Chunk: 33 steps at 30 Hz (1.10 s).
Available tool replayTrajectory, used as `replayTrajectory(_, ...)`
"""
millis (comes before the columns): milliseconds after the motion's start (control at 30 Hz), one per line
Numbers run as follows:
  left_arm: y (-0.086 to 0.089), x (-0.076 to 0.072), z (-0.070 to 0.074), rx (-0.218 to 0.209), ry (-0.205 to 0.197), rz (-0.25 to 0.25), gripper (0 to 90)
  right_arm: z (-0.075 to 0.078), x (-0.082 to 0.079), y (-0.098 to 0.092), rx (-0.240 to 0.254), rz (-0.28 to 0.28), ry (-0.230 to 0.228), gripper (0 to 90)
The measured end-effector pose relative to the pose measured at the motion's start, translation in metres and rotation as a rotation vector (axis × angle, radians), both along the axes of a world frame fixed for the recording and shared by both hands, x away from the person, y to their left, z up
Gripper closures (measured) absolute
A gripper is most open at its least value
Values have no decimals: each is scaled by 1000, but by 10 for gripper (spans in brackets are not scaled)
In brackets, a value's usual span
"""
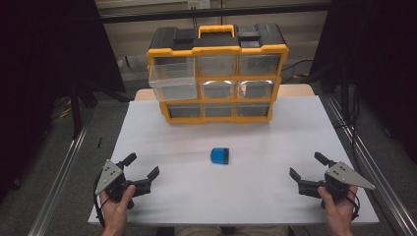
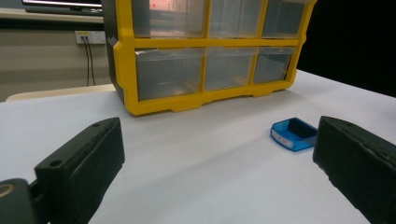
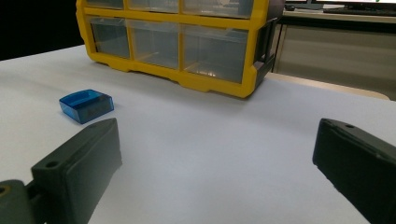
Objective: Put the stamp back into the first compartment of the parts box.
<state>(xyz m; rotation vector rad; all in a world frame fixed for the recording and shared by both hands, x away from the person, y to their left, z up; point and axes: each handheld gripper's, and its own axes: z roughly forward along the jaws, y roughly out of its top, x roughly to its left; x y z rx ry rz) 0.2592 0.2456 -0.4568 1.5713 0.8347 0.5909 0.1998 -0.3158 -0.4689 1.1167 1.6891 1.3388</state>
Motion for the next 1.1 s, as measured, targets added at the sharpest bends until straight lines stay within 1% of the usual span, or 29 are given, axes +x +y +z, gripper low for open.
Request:
replayTrajectory(33, 1, 0, 0, 22, -2, 2, 23, 0, 0, 0, 0, 5, -4, 7)
replayTrajectory(67, -1, 0, 0, 9, -1, -1, 23, 0, 0, 0, 0, 6, -3, 7)
replayTrajectory(100, -1, 0, -1, 7, 3, -6, 23, 0, 0, 0, 1, 12, -1, 8)
replayTrajectory(133, -2, 0, -1, -3, 5, 7, 23, 0, 0, 1, 4, 17, 2, 8)
replayTrajectory(167, -2, 0, 0, 11, 3, 4, 23, 0, 0, 1, 3, 17, 1, 8)
replayTrajectory(200, -2, 0, 0, 9, 3, 4, 23, 0, 0, 1, 3, 20, 1, 8)
replayTrajectory(267, -3, 0, 0, 20, 7, -8, 23, 0, 0, 2, 1, 23, 2, 10)
replayTrajectory(300, -3, 0, 0, 20, 7, -8, 23, 0, 0, 2, 4, 25, 7, 10)
replayTrajectory(333, -4, 1, -1, 5, 10, -15, 23, -1, 1, 2, 8, 39, 11, 11)
replayTrajectory(367, -4, 2, 0, 17, 17, -19, 23, -1, 1, 2, 8, 39, 11, 11)
replayTrajectory(433, -6, 4, -2, 26, 36, -26, 23, -1, 2, 2, 11, 52, 22, 12)
replayTrajectory(500, -8, 5, -2, 31, 53, -42, 24, -2, 2, 2, 15, 58, 26, 15)
replayTrajectory(533, -9, 6, -2, 40, 62, -52, 26, -2, 2, 2, 17, 60, 26, 15)
replayTrajectory(567, -10, 7, -2, 39, 69, -60, 29, -3, 3, 2, 17, 61, 26, 15)
replayTrajectory(633, -11, 8, -4, 11, 106, -78, 30, -3, 3, 1, 18, 63, 28, 15)
replayTrajectory(667, -11, 8, -4, 11, 106, -78, 30, -3, 3, 1, 18, 63, 28, 15)
replayTrajectory(700, -13, 9, -4, 29, 126, -96, 30, -3, 2, 1, 18, 67, 31, 13)
replayTrajectory(733, -15, 9, -4, 31, 124, -107, 30, -3, 2, 1, 19, 67, 34, 11)
replayTrajectory(767, -15, 9, -4, 31, 124, -107, 30, -3, 2, 1, 19, 67, 34, 11)
replayTrajectory(800, -17, 9, -2, 34, 106, -105, 34, -3, 2, 2, 21, 78, 42, 11)
replayTrajectory(833, -17, 9, -2, 34, 106, -105, 36, -3, 2, 2, 21, 78, 42, 11)
replayTrajectory(867, -18, 9, -1, 32, 106, -122, 37, -3, 1, 3, 20, 78, 41, 11)
replayTrajectory(900, -18, 9, -1, 32, 106, -122, 40, -3, 1, 3, 21, 82, 41, 11)
replayTrajectory(933, -17, 10, -1, 54, 104, -145, 50, -3, 1, 4, 20, 82, 38, 11)
replayTrajectory(967, -18, 11, -1, 41, 104, -147, 50, -3, 1, 4, 20, 82, 38, 11)
replayTrajectory(1000, -19, 10, -1, 59, 111, -157, 51, -2, 0, 4, 18, 86, 38, 11)
replayTrajectory(1033, -19, 10, -1, 59, 111, -157, 46, -2, 0, 4, 18, 86, 38, 11)
replayTrajectory(1067, -23, 9, 0, 58, 101, -160, 39, -1, 0, 5, 12, 86, 35, 11)
replayTrajectory(1100, -25, 10, 0, 53, 101, -159, 39, -1, 0, 5, 12, 89, 34, 11)
